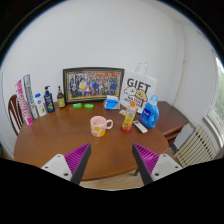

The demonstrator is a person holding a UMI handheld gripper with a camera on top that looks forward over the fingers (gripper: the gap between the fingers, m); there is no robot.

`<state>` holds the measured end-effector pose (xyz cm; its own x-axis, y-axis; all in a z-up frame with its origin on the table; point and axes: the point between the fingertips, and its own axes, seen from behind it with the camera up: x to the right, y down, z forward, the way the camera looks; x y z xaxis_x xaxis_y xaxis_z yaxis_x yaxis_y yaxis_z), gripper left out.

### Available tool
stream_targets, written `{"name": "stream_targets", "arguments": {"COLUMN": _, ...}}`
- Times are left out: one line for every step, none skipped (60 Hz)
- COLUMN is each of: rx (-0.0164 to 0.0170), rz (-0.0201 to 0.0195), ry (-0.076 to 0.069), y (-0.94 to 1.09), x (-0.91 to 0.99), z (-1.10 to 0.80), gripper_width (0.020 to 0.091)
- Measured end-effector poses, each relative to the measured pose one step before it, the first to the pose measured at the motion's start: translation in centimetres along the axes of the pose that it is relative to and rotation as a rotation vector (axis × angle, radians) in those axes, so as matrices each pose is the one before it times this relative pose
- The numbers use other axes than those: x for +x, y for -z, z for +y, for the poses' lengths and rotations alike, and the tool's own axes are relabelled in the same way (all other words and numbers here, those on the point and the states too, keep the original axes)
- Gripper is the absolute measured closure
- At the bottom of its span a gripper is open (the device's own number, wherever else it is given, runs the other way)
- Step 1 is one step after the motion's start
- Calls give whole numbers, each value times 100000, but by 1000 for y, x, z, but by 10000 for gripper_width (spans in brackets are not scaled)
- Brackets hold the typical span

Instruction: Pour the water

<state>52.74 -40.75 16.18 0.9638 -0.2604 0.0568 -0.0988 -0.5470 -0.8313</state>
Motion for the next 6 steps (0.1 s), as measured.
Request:
{"name": "stream_targets", "arguments": {"rx": 176, "rz": -73, "ry": 178, "y": 159, "x": -21, "z": -54, "gripper_width": 254}}
{"name": "stream_targets", "arguments": {"rx": 201, "rz": -21, "ry": 154, "y": 112, "x": -32, "z": -39, "gripper_width": 252}}
{"name": "stream_targets", "arguments": {"rx": 202, "rz": 30, "ry": 150, "y": 101, "x": -28, "z": -42, "gripper_width": 253}}
{"name": "stream_targets", "arguments": {"rx": 168, "rz": 119, "ry": 80, "y": 183, "x": -43, "z": -97, "gripper_width": 250}}
{"name": "stream_targets", "arguments": {"rx": 9, "rz": 179, "ry": 106, "y": 121, "x": 49, "z": -86, "gripper_width": 251}}
{"name": "stream_targets", "arguments": {"rx": -41, "rz": 229, "ry": 84, "y": 98, "x": 64, "z": -60, "gripper_width": 251}}
